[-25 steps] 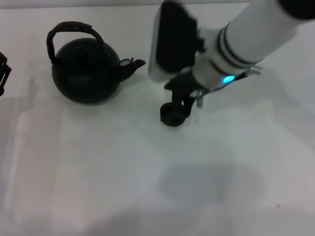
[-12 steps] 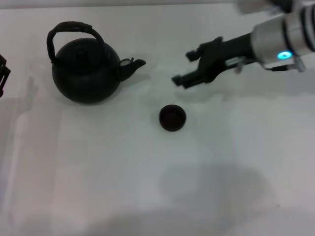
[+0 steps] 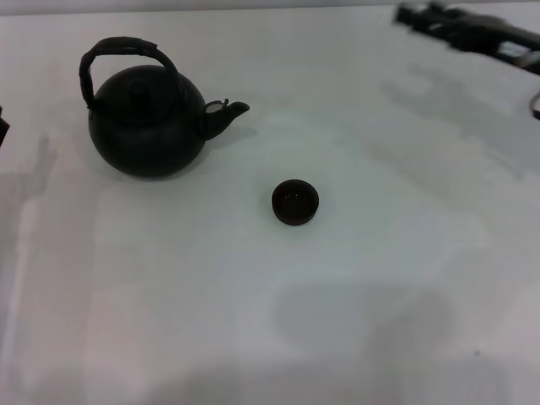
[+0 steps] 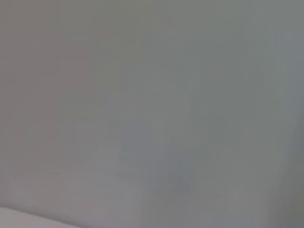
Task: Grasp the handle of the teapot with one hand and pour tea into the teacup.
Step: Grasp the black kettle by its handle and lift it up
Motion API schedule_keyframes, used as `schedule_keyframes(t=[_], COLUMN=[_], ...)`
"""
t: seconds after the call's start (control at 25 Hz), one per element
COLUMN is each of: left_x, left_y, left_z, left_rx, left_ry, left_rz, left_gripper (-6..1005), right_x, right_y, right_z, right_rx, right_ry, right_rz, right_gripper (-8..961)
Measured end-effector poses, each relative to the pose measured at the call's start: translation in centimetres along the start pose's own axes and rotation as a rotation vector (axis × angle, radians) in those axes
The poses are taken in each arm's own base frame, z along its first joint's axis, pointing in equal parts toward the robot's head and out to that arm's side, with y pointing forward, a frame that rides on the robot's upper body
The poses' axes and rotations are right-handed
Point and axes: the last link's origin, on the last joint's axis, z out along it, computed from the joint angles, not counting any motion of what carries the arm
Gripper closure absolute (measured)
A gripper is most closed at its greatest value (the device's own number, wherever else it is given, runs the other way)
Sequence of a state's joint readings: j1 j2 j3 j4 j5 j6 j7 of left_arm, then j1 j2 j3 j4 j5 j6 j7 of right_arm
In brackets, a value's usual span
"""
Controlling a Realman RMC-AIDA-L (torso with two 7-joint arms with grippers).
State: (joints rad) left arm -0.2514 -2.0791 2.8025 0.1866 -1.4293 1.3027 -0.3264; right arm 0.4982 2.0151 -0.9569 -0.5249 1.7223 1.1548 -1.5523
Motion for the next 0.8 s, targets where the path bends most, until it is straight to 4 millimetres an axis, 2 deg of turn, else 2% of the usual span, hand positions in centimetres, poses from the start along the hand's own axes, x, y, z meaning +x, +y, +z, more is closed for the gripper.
schedule_keyframes(t=[0.12,0.28,0.52,0.64,0.8], left_x=[0.0,0.0,-0.1,-0.1,-0.4], left_y=[-0.2,-0.4,-0.1,0.4,1.6], left_z=[-0.3,-0.6,-1.5,-2.0,-2.0], left_rx=[0.019,0.025,-0.012,-0.052,-0.142], left_ry=[0.002,0.008,0.015,0.013,-0.005], left_rz=[-0.014,-0.017,-0.007,0.003,0.025], left_gripper=[108,108,109,109,109], right_x=[1.0,3.2,5.6,5.9,5.9], right_y=[-1.6,-3.1,-4.3,-5.5,-5.9], right_z=[-2.1,-4.0,-5.2,-6.1,-6.6], right_rx=[0.092,0.28,0.538,0.63,0.657], right_ry=[-0.173,-0.318,-0.303,-0.297,-0.304], right_rz=[0.031,-0.095,-0.348,-0.313,-0.287], right_gripper=[94,95,97,98,99])
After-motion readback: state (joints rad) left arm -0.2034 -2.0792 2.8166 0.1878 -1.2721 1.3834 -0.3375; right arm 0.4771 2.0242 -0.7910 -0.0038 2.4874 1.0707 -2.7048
